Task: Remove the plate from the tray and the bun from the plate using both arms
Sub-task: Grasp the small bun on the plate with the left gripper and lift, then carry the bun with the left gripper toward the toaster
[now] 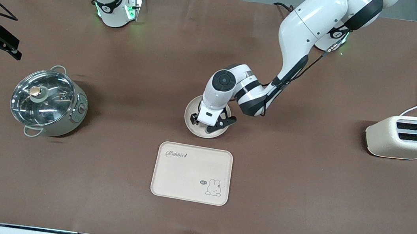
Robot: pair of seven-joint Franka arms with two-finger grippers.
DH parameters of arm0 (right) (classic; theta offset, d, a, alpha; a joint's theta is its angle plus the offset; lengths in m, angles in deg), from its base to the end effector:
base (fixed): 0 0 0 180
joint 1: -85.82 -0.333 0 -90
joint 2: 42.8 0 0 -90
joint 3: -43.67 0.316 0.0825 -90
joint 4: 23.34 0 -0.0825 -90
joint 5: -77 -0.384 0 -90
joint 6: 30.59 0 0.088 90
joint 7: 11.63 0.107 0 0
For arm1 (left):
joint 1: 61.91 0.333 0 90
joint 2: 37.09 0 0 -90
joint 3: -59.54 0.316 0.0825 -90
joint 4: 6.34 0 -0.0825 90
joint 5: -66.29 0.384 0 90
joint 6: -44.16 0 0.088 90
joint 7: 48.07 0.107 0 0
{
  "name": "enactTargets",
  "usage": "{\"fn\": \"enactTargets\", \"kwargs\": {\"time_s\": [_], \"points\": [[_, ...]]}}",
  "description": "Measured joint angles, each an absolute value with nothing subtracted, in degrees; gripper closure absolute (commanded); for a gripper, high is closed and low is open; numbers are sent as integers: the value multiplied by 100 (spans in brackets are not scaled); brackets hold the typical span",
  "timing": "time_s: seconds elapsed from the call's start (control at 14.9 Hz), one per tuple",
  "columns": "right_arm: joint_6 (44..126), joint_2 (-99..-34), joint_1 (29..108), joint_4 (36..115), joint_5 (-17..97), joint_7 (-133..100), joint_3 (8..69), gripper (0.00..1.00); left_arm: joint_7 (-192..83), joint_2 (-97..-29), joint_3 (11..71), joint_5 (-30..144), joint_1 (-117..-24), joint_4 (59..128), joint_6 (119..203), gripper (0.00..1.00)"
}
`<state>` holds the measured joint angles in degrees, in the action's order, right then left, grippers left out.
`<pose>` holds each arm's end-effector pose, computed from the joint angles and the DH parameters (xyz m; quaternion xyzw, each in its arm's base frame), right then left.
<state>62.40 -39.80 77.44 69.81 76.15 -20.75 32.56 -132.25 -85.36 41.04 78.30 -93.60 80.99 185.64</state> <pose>0.5429 -0.0272 0.6313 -0.9981 -0.0555 -0.0254 0.0099 0.4920 -0.5282 0.1909 0.9577 0.2742 -0.0120 0.0868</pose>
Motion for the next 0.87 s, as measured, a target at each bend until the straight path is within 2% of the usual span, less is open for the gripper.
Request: {"fn": "enactTargets", "kwargs": {"time_s": [0.07,0.27,0.54,0.87], "points": [[6240,-3990,7744,6963,7614,-2075,3256,0,-13225,-8536,4104,7830,-9361,8099,18564,100],[6240,-4053,7745,6907,7614,-2075,3255,0,-13224,-8523,4104,7854,-9361,8096,18513,100],[6244,-4112,7746,6895,7613,-2074,3254,0,-12903,-8183,4121,7886,-9241,7984,17761,100],[6247,-4155,7746,6869,7612,-2038,3256,0,-10383,-7470,4123,7886,-8049,7960,16958,100]]}}
